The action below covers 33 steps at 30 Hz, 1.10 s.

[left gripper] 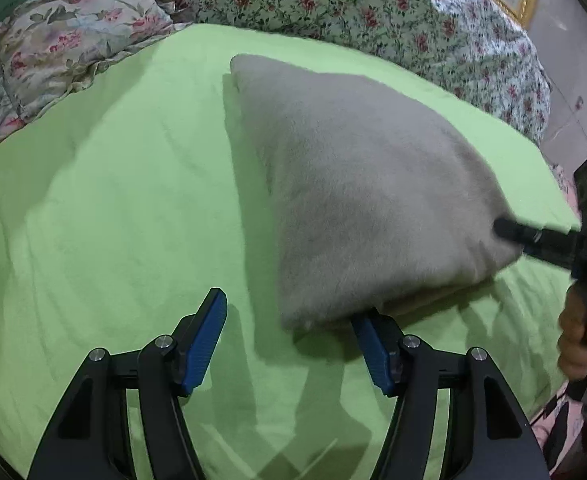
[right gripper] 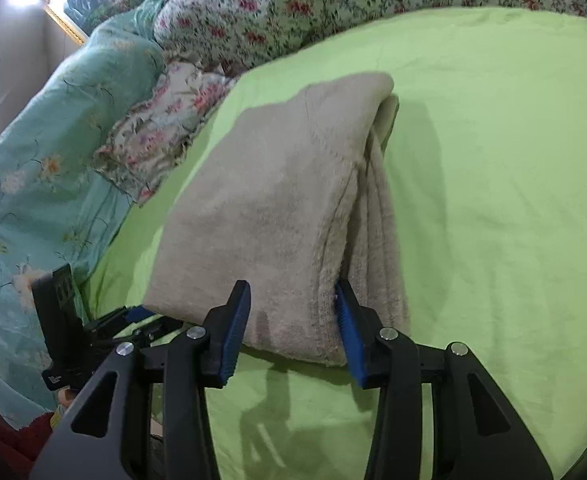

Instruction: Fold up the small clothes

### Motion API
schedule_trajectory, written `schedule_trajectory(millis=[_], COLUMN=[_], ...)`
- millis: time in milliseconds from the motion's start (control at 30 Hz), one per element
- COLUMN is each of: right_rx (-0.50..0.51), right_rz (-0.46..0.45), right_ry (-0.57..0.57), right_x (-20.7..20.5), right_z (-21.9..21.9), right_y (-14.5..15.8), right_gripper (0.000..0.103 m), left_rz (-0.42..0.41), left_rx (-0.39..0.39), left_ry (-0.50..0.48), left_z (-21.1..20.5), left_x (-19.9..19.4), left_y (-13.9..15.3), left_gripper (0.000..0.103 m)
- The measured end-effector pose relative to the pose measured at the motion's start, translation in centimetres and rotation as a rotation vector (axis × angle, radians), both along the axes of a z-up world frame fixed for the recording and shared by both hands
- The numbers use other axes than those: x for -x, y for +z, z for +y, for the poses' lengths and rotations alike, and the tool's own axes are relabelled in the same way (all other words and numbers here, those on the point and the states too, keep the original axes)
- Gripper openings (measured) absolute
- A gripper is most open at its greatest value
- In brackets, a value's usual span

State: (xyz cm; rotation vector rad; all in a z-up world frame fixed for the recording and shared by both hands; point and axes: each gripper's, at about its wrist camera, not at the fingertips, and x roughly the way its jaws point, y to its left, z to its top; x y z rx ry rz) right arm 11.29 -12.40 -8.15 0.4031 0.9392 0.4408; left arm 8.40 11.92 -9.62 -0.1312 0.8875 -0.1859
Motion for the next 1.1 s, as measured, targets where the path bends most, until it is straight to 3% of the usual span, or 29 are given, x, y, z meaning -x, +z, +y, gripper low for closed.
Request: schedule_trajectory(millis=[33,67,100,133,200,267,333,433,500,600,700,867,933,1033,1100], right_rx=[0.005,0.019,0.007,-0.02,-0.084,-0.008,0.091,0.249,0.245,0.198,0.173,0.149,0.166,0.084,0.021], right_rz=[0.011,0.022,0.018,-0.004,-0.102,-0.138,-0.104,0.004,0.032,0.027,0.034,0.048,0.041,0.012,-0.006], right_ry=[0.007,0.019,0.028,0.032,0.039,0.039,0.027,0.009,0.003,-0.019,-0.02,-0.039,-0.051,-0.078,-0.104], right_x=[-0.2,-0.5,-0.5,-0.2,0.6,0.9,0.4,-0.5,-0.6,-0.8,-0.8,-0.4,0.0,0.1,-1.0], right_z=[0.3,0.6,0.6,0.4,-0.6,-1.4,-1.7,-1.8,-2.0,-2.2,-2.8,-3.8,-4.0,-5.6,-6.6], right_y=[-0.4,-0.4,0.1,0.8,3.7,5.4,4.3,0.1,-1.6,-1.6,-1.8,-0.5,0.5,2.4,3.2], right_gripper=[0.029,0.017,0.006,0.006,0.006,0.006,0.005,0.005,0.005,0.005,0.006,0.009,0.024,0.044,0.045], left_rz=[-0.015,-0.019,-0.005,0.025,0.024,0.017,0.026,0.035,0.045,0.069,0.088,0.107,0.084,0.005,-0.056], left_rx=[-0.014,-0.05,-0.088,-0.115,-0.134,-0.191,-0.226,-0.252,-0.246,-0.177,-0.126,-0.061,-0.013,0.015,0.043], left_ry=[0.009,0.027,0.05,0.074,0.113,0.135,0.153,0.168,0.173,0.179,0.172,0.079,0.005,-0.085,-0.14], left_z=[-0.2,-0.5,-0.7,-1.1,-1.5,-2.4,-3.3,-3.8,-3.7,-2.5,-1.6,-0.8,-0.4,-0.2,-0.9], left_x=[-0.2,-0.5,-0.8,-1.1,-0.8,-0.4,0.0,0.4,0.3,0.0,-0.2,1.7,3.1,3.9,3.7], left_y=[0.1,0.0,-0.3,-0.6,-0.5,-0.5,-0.6,-0.9,-1.0,-0.9,-0.8,0.2,1.4,3.8,5.2], left_gripper=[0.056,0.038,0.028,0.021,0.017,0.014,0.01,0.01,0.01,0.011,0.015,0.016,0.014,0.014,0.015])
